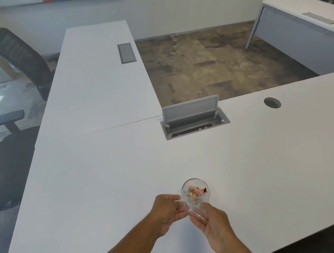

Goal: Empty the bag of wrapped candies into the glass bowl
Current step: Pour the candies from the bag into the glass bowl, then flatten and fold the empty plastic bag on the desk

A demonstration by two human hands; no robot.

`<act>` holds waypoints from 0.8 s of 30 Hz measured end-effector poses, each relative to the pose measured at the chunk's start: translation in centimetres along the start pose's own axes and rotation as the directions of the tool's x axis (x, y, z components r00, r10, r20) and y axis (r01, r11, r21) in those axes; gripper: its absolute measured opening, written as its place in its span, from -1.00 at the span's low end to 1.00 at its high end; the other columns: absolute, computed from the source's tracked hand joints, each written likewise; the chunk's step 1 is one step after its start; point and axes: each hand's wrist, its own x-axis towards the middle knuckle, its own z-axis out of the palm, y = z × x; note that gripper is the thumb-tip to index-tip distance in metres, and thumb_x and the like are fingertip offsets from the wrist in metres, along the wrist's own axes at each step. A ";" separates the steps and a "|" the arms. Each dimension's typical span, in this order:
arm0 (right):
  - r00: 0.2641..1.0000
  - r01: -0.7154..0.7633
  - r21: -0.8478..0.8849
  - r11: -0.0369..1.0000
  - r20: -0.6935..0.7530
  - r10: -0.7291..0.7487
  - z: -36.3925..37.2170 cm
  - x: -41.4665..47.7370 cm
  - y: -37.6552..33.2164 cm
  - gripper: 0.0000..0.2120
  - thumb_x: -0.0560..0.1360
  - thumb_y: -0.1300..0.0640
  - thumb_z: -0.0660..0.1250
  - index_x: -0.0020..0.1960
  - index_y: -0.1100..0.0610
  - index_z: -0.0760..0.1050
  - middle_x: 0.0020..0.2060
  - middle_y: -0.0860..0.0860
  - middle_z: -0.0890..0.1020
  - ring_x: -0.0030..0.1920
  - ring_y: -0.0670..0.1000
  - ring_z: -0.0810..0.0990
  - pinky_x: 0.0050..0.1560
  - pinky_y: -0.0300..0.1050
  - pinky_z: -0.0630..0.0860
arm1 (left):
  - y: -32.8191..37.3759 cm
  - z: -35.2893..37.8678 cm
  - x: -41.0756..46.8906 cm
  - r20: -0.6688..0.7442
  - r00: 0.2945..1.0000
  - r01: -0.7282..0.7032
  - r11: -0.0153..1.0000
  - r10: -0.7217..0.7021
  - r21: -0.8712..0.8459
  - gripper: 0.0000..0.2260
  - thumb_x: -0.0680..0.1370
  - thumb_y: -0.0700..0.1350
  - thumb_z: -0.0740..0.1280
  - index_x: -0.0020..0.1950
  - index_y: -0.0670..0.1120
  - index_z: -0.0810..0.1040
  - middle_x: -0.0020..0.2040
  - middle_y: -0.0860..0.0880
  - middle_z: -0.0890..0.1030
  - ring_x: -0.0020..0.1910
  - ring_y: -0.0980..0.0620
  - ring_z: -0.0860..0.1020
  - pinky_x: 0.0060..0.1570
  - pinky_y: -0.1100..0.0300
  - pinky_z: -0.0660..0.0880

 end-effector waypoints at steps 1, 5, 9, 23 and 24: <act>1.000 0.005 0.013 1.000 0.001 -0.005 0.2 -0.2 -0.1 -0.74 0.63 0.18 0.36 0.21 0.33 0.64 0.05 0.33 0.77 0.08 0.29 0.76 0.31 0.20 0.63 | 0.0 -0.2 -0.5 0.010 1.000 -0.012 1.000 0.012 0.009 -0.73 0.64 -0.45 0.37 0.33 -0.29 0.53 0.08 -0.30 0.77 -0.03 -0.16 0.81 -0.03 0.07 0.78; 1.000 0.012 -0.004 1.000 0.001 -0.012 1.6 -0.5 -0.5 -0.61 0.53 -0.01 0.52 0.18 0.29 0.67 0.00 0.27 0.75 -0.05 0.26 0.78 0.24 0.22 0.67 | 0.1 -1.8 -2.3 0.053 0.996 -0.074 0.995 0.070 0.065 -0.59 0.61 -0.42 0.42 0.46 -0.30 0.55 0.17 -0.23 0.78 0.02 -0.11 0.82 0.03 0.07 0.78; 0.994 0.074 -0.115 0.991 -0.070 -0.083 4.5 -1.2 -0.3 -0.71 0.64 0.03 0.38 0.12 0.28 0.64 -0.09 0.21 0.69 -0.23 0.20 0.74 -0.11 0.09 0.73 | 0.1 -4.0 -4.7 0.085 0.987 -0.142 0.990 0.139 0.027 -0.66 0.63 -0.38 0.43 0.41 -0.23 0.60 0.16 -0.17 0.82 0.09 -0.07 0.84 0.17 -0.01 0.77; 0.839 0.544 -0.582 0.604 0.389 -0.381 16.7 -7.4 5.4 -0.68 0.73 -0.01 0.11 -0.08 0.14 0.46 -0.35 0.14 0.56 -0.48 0.06 0.53 -0.56 -0.14 0.45 | 2.0 -14.1 -10.0 -0.357 0.804 -0.464 0.877 0.475 0.123 -0.66 0.78 0.00 0.25 -0.05 -0.20 0.59 -0.30 -0.17 0.63 -0.39 -0.02 0.63 -0.39 0.14 0.61; 0.819 0.573 -0.613 0.544 0.395 -0.417 17.6 -7.5 6.1 -0.66 0.73 -0.03 0.10 -0.12 0.12 0.43 -0.39 0.09 0.53 -0.50 0.03 0.51 -0.56 -0.16 0.42 | 1.9 -14.7 -10.0 -0.389 0.763 -0.489 0.854 0.517 0.175 -0.66 0.78 -0.01 0.23 -0.09 -0.18 0.55 -0.33 -0.14 0.59 -0.44 0.00 0.56 -0.44 0.15 0.55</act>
